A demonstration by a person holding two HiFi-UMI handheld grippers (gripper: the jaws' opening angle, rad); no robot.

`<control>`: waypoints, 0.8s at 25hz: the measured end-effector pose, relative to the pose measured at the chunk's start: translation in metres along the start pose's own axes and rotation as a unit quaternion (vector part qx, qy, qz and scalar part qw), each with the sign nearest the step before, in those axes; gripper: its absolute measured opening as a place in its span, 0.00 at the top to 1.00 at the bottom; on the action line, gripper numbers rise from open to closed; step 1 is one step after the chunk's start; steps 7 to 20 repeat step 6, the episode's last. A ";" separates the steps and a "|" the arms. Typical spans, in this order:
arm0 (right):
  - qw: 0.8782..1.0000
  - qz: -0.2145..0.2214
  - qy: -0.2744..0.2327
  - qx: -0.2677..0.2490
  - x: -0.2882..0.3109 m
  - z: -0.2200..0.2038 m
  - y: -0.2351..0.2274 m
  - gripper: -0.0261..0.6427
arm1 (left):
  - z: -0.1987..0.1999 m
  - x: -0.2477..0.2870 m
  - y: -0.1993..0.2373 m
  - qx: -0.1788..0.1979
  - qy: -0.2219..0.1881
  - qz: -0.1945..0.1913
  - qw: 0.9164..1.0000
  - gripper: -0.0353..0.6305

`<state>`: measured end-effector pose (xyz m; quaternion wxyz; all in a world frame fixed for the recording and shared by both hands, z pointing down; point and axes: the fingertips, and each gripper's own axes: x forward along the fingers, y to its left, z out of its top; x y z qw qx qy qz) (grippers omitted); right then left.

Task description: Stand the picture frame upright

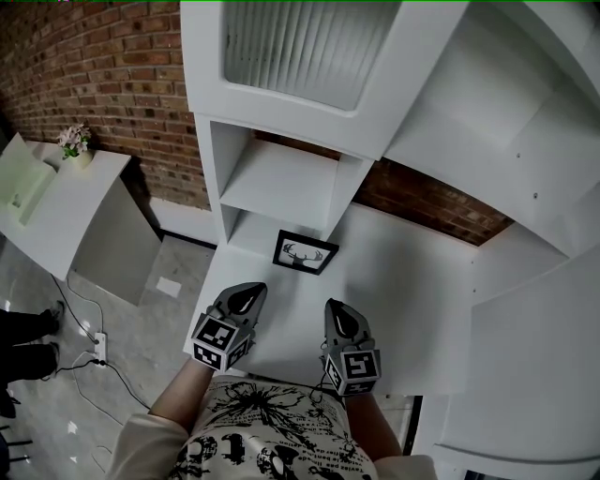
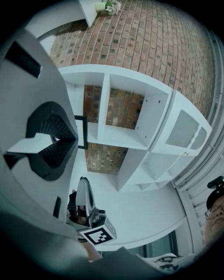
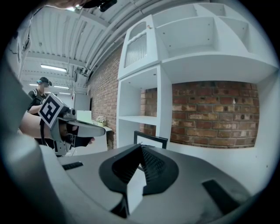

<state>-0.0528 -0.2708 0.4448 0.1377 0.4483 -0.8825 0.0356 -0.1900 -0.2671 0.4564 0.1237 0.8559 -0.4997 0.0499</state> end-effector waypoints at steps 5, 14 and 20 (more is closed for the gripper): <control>1.000 -0.006 0.001 0.001 0.003 0.001 -0.003 0.96 | -0.001 0.000 0.000 -0.009 0.005 -0.009 1.000 0.94; 1.000 -0.006 0.001 0.001 0.004 0.001 -0.003 0.96 | -0.001 -0.001 0.001 -0.009 0.006 -0.009 1.000 0.94; 1.000 -0.006 0.001 0.001 0.004 0.001 -0.003 0.96 | -0.001 -0.001 0.001 -0.009 0.006 -0.009 1.000 0.94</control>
